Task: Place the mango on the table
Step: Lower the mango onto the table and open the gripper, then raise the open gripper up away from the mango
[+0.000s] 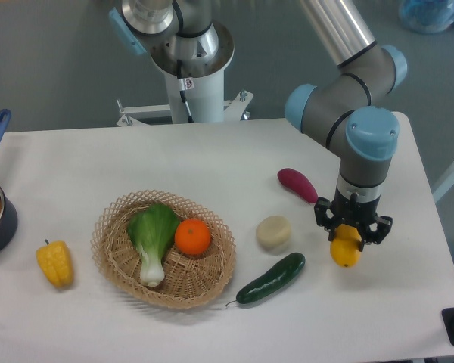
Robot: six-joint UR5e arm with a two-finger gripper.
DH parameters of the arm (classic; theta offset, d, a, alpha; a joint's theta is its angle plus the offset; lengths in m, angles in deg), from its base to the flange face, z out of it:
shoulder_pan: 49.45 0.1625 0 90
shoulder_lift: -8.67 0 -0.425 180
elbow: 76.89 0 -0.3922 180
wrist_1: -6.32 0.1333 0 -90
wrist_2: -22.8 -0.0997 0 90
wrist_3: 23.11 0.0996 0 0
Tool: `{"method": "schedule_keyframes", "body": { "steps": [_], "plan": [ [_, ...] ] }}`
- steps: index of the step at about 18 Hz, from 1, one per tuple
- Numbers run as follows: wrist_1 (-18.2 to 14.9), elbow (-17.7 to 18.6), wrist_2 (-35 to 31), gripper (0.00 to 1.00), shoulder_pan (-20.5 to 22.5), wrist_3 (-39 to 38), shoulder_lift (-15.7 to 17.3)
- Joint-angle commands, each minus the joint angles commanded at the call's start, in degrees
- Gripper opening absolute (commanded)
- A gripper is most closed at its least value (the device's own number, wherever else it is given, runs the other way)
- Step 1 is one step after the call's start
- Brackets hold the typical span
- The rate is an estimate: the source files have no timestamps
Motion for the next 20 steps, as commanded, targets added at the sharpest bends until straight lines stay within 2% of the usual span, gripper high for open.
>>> {"method": "schedule_keyframes", "body": {
  "steps": [1,2,3,4,5,10,13,15,18,20],
  "plan": [
    [0.0,0.0,-0.1,0.59,0.0,0.3,0.0],
    [0.1,-0.1,-0.1,0.76,0.0,0.6,0.0],
    [0.1,-0.1,-0.1,0.84,0.0,0.6,0.0],
    [0.1,-0.1,-0.1,0.96,-0.1,0.7,0.0],
    [0.1,0.0,-0.1,1.00,-0.1,0.7,-0.1],
    [0.3,-0.6,-0.2,1.00,-0.3,0.8,0.6],
    [1.0,-2.8,-0.4,1.00,-2.6,0.8,1.7],
    [0.9,-4.8,-1.7,1.00,-3.8,0.9,3.7],
    [0.0,-6.6,-8.1,1.00,-7.0,7.9,6.8],
    [-2.4,-7.2,-11.3,1.00,-9.2,11.8,8.2]
  ]
}}
